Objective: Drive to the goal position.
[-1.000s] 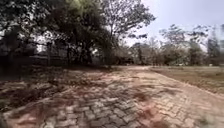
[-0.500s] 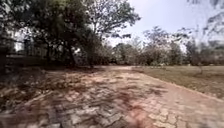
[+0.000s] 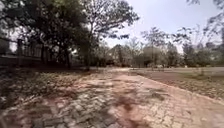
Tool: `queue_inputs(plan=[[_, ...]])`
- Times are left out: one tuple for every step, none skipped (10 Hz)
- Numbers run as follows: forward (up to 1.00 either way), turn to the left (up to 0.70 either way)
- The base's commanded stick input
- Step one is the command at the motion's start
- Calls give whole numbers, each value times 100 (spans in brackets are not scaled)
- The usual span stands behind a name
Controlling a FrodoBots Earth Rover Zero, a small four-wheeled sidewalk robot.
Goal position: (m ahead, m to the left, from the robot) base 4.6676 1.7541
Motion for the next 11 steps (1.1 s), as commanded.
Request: queue_inputs(plan=[[70, 0], [70, 0], [70, 0], [70, 0], [70, 0], [70, 0], [70, 0], [70, 0], [70, 0], [70, 0], [70, 0]])
